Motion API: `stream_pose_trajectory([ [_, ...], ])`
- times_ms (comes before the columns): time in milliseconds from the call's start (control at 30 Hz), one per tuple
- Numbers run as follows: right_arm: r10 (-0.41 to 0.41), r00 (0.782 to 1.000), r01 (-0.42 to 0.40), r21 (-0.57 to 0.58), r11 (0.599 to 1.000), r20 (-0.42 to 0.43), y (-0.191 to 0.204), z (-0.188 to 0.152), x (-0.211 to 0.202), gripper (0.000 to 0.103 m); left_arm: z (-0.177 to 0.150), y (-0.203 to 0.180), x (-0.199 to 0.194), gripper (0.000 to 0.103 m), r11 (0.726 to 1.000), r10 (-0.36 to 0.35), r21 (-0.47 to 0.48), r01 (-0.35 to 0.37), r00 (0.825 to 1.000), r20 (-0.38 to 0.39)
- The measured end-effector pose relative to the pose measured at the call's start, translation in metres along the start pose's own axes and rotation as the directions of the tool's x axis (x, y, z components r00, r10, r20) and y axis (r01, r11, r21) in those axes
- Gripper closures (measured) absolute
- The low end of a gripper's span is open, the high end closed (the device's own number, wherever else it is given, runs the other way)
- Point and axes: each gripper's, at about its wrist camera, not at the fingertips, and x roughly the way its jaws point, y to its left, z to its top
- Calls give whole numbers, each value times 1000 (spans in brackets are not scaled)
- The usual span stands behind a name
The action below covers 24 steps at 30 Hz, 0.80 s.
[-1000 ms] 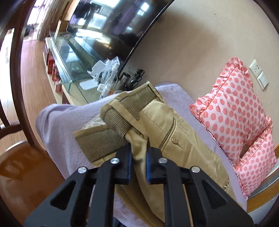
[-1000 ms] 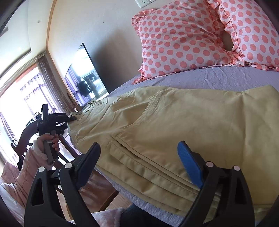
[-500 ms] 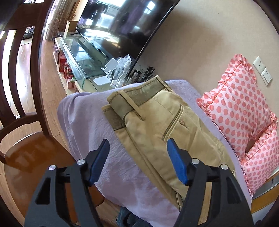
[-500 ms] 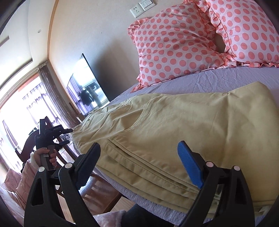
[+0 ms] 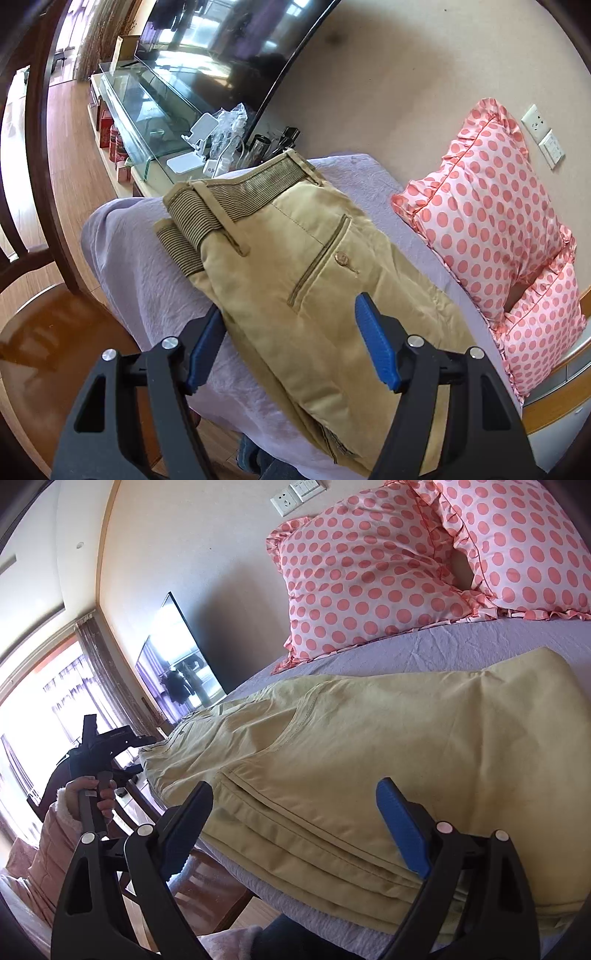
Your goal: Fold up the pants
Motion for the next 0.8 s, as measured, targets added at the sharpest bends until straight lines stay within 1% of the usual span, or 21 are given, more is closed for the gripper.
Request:
stream_pose_trajectory([
  [33,2,1000,-2,-1,1000,0,0,-1,-1,11,3,4,5,35,1000,1,-20,-1,1000,-2],
  [100,10,1000,-10,0,1000,3,0,-1,-3,11,8,13,10,43,998,3,-57,-3,1000,11],
  [133,15,1000,-15,4,1000,6,0,-1,-4,11,12,18,12,45,997,5,-71,-3,1000,21],
  [167,19,1000,-19,6,1000,9,-1,0,-6,11,15,22,14,53,996,6,-88,-4,1000,28],
  [200,22,1000,-22,8,1000,12,-1,0,-7,11,19,27,15,67,994,10,-107,-6,999,33],
  [233,24,1000,-24,10,1000,16,-2,0,-8,11,22,30,16,77,993,14,-121,-10,999,39],
  [267,26,999,-26,11,1000,20,-2,0,-9,11,23,31,18,90,992,10,-127,-5,999,44],
  [300,27,999,-27,13,1000,25,-3,1,-10,11,24,27,19,92,994,20,-112,-15,999,41],
  [367,25,999,-26,18,1000,35,-5,1,-12,11,27,5,14,94,998,70,-14,-69,996,64],
  [400,19,999,-20,19,1000,43,-6,2,-14,11,28,-9,7,94,997,61,32,-64,994,87],
  [467,9,998,-10,24,1000,65,-10,4,-21,11,30,-44,-12,95,993,3,120,-18,992,127],
  [500,1,997,-4,29,1000,78,-12,6,-25,11,29,-65,-22,95,985,-38,172,14,990,139],
  [533,-9,996,5,36,999,94,-16,8,-31,11,24,-90,-32,95,972,-82,232,46,986,148],
  [567,-19,994,15,43,999,111,-20,9,-37,11,17,-118,-41,95,950,-135,302,85,980,147],
  [600,-35,991,29,50,998,130,-24,11,-44,11,6,-147,-49,95,919,-190,373,130,973,130],
  [633,-55,988,47,58,997,148,-28,13,-51,11,-8,-175,-56,95,882,-245,438,177,964,104],
  [667,-79,983,68,68,995,167,-33,15,-58,11,-25,-203,-62,95,833,-308,500,235,949,68],
  [733,-126,971,109,98,989,201,-44,17,-74,11,-64,-253,-71,95,722,-418,594,354,908,-33],
  [767,-153,964,130,119,984,217,-50,17,-83,10,-86,-273,-72,95,666,-456,624,409,885,-94],
  [800,-178,956,148,139,979,231,-55,17,-92,9,-109,-292,-70,95,609,-478,645,461,863,-166],
])
